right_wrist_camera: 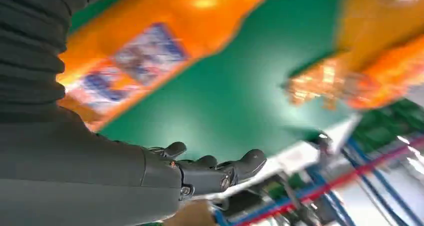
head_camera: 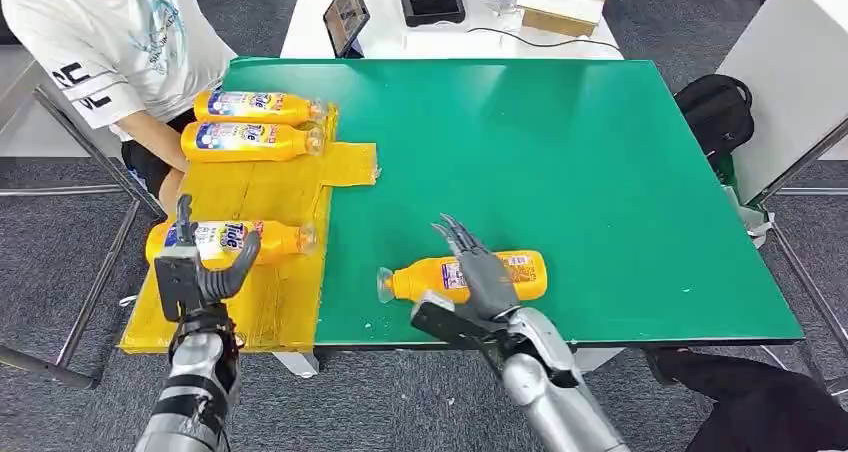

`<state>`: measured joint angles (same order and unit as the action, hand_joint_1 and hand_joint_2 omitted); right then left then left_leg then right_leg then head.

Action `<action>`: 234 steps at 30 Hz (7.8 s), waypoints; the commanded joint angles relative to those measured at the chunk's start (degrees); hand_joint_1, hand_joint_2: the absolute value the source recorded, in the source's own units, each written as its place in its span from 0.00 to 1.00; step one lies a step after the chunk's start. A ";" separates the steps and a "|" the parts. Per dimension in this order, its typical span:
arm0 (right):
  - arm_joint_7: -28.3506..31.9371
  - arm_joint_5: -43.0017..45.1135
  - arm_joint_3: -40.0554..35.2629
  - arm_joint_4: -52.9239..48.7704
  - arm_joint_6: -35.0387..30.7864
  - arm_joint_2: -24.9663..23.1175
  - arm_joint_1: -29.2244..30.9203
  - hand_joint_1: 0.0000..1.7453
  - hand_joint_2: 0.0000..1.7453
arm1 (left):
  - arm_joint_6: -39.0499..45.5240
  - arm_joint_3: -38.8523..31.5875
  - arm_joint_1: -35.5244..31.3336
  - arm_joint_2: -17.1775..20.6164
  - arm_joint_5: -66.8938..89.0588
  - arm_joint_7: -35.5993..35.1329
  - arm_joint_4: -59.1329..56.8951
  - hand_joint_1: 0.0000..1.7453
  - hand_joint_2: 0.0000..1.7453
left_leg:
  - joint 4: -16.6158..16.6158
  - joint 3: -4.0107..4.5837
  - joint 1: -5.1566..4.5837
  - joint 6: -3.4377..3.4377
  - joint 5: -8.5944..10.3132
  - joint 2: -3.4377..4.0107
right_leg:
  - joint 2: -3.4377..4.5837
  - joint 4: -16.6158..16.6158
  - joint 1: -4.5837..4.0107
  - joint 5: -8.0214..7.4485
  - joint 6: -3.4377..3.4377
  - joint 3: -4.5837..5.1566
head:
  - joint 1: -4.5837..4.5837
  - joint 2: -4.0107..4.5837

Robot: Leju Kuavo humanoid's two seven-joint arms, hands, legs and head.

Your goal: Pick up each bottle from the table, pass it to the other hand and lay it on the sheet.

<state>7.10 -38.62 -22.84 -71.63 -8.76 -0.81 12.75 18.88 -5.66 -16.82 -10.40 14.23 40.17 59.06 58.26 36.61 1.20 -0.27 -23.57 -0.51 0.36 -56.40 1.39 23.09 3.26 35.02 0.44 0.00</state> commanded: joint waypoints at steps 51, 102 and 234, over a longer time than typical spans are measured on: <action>-2.50 4.43 -9.32 34.10 17.70 7.68 23.34 0.00 1.00 | -5.84 5.01 -4.19 -0.11 0.25 -1.75 -11.51 0.00 1.00 | -0.04 -0.36 0.02 0.09 -0.07 0.12 | 0.02 0.04 -0.07 0.02 -0.14 -0.35 | -0.02 0.00; 17.25 14.26 13.37 -8.33 -22.21 -5.90 1.94 1.00 1.00 | -11.27 5.49 -2.09 -2.61 -6.65 -4.14 -7.13 0.00 1.00 | 0.05 -0.15 0.02 0.09 -0.11 -0.01 | -0.08 -0.06 -0.05 0.11 -0.13 -0.20 | -0.02 0.00; 32.84 26.80 -2.99 -11.78 -23.92 -11.59 -2.36 0.00 0.00 | 21.12 2.01 -18.25 7.78 70.25 -17.22 -28.47 1.00 1.00 | -0.05 -0.10 0.04 0.03 0.02 0.09 | -0.09 -0.02 -0.05 0.03 -0.08 -0.04 | 0.00 0.00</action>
<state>37.92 -10.44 -24.68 -79.14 -30.17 -13.94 9.97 39.89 -5.99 -26.06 -7.44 84.04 26.83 51.92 58.25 36.67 1.25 -0.29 -23.52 -0.34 0.40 -56.45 1.35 23.06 3.28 35.17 0.44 0.00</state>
